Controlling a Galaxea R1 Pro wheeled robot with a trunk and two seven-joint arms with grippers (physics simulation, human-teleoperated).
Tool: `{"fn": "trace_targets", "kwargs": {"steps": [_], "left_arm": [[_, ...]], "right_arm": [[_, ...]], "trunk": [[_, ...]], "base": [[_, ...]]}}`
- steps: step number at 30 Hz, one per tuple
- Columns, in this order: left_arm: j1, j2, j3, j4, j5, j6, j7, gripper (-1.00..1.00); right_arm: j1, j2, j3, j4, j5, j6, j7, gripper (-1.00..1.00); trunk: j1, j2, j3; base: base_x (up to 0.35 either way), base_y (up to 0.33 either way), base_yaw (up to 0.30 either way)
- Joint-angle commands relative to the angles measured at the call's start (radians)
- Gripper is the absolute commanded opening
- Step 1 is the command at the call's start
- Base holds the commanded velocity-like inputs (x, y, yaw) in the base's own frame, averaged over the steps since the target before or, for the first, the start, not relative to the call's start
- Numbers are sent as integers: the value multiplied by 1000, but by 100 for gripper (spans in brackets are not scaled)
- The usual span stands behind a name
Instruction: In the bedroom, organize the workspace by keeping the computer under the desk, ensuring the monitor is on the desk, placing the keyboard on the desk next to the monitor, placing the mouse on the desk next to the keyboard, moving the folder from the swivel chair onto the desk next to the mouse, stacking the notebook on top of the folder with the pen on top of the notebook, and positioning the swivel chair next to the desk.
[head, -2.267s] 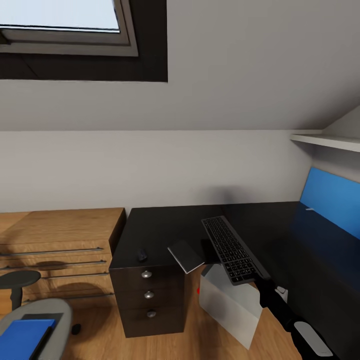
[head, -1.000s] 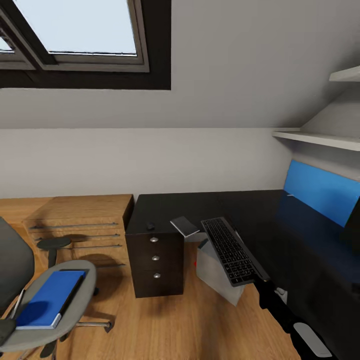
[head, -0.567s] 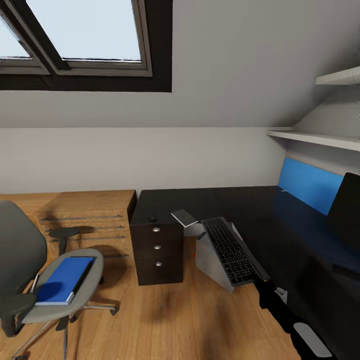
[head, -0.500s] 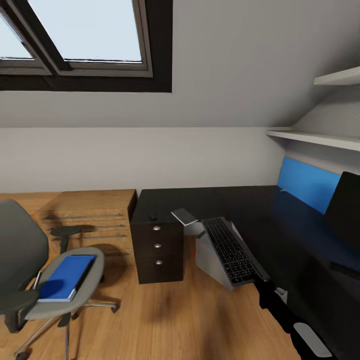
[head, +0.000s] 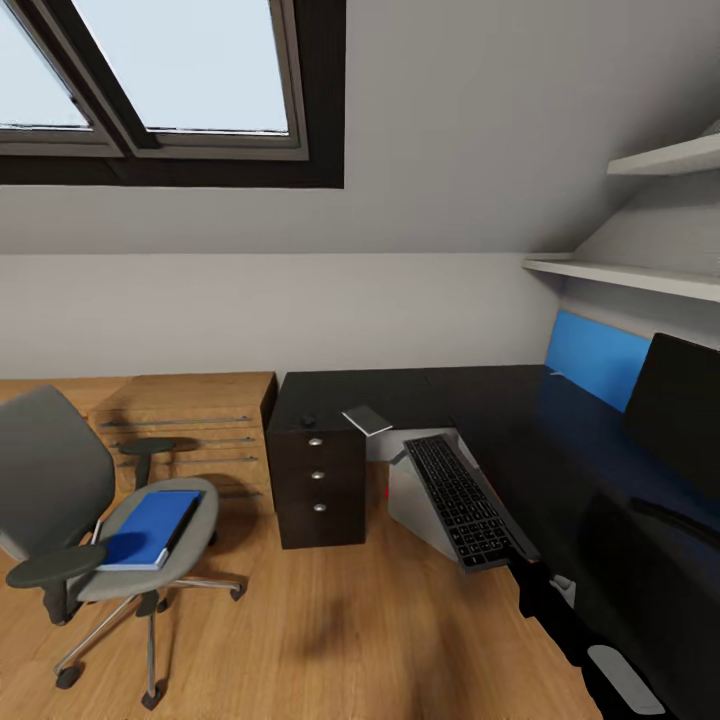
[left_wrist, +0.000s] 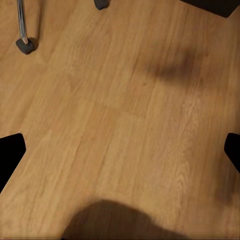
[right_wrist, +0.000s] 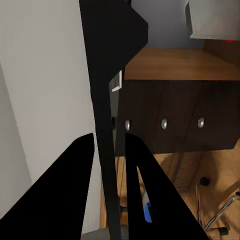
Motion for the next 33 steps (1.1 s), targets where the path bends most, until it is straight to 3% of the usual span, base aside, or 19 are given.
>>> {"fn": "trace_targets", "kwargs": {"steps": [1,13,33], "left_arm": [[-1,0,1,1,10,-2,-5,100],[-1,0,1,1,10,-2,-5,100],[-1,0,1,1,10,-2,-5,100]], "right_arm": [[-1,0,-2,1,-10,10,3,-100],[-1,0,-2,1,-10,10,4,-100],[-1,-1,-3,1,-10,9,4,-100]], "trunk": [[0,-1,-1],[0,-1,-1],[0,-1,-1]], "base": [[-10,-1,0],[-147,-79,0],[-171,-223,0]]}}
